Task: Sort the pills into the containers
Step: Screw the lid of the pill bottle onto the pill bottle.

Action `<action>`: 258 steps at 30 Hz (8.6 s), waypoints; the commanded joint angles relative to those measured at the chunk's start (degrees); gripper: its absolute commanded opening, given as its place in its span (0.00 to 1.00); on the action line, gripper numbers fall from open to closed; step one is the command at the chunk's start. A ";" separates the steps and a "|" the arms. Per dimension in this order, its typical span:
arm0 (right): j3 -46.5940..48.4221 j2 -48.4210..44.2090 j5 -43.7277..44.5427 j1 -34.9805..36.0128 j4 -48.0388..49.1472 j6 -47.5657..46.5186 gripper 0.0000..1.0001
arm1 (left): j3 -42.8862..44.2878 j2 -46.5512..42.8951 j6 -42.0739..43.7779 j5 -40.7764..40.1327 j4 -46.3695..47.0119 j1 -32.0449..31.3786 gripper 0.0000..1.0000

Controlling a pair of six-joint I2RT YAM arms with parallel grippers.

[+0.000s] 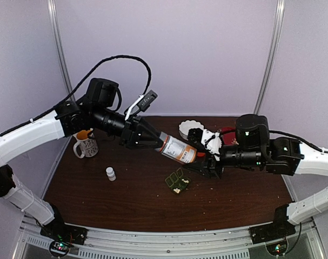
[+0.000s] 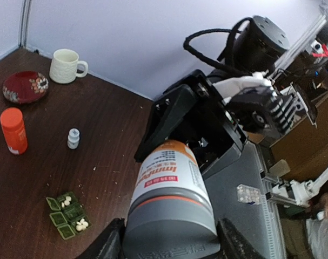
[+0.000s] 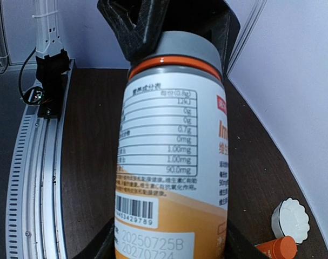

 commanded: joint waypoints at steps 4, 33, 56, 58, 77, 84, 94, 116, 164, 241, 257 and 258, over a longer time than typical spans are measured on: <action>0.81 -4.34 -15.35 0.30 9.65 5.44 0.00 | 1.61 1.50 34.40 7.42 -0.66 -1.25 0.15; -2.23 -5.41 -21.21 -1.51 8.02 8.66 0.00 | -6.08 -8.41 95.73 -6.60 4.34 -3.48 0.98; -2.46 -4.50 4.16 0.40 10.40 -3.63 0.00 | -8.27 -17.65 -1.18 -14.67 14.58 -1.08 0.98; -2.66 -3.79 6.63 0.97 12.66 -4.57 0.00 | -7.19 -17.29 -7.13 -16.70 12.95 -0.73 0.98; 2.21 2.77 8.55 3.57 15.49 -8.72 0.00 | -2.91 -11.76 -22.17 -13.80 1.45 -0.09 0.97; 2.93 3.97 8.47 3.58 14.89 -8.63 0.00 | -0.82 -9.46 -21.82 -10.88 -0.30 -0.05 0.91; 4.11 4.50 6.43 3.58 12.51 -6.51 0.00 | -0.57 -7.74 -19.35 -6.56 0.15 -0.07 0.47; 5.09 1.10 -28.22 -1.72 9.38 11.07 0.00 | -2.20 -5.69 57.19 4.35 -1.71 -1.14 0.23; -2.07 -3.94 10.14 1.02 14.46 -7.05 0.00 | 10.59 -2.49 -17.38 -9.56 -2.64 -0.27 0.97; -7.47 -3.56 -6.56 -1.78 13.02 7.19 0.73 | 8.73 0.53 26.44 -23.32 -14.80 -4.45 0.00; -8.32 0.24 5.77 -1.75 15.09 6.56 1.00 | 17.71 7.56 20.09 -25.16 -22.79 -3.34 0.00; -8.61 0.11 6.77 -1.73 15.41 6.29 1.00 | 17.69 7.59 19.92 -25.09 -23.05 -2.99 0.00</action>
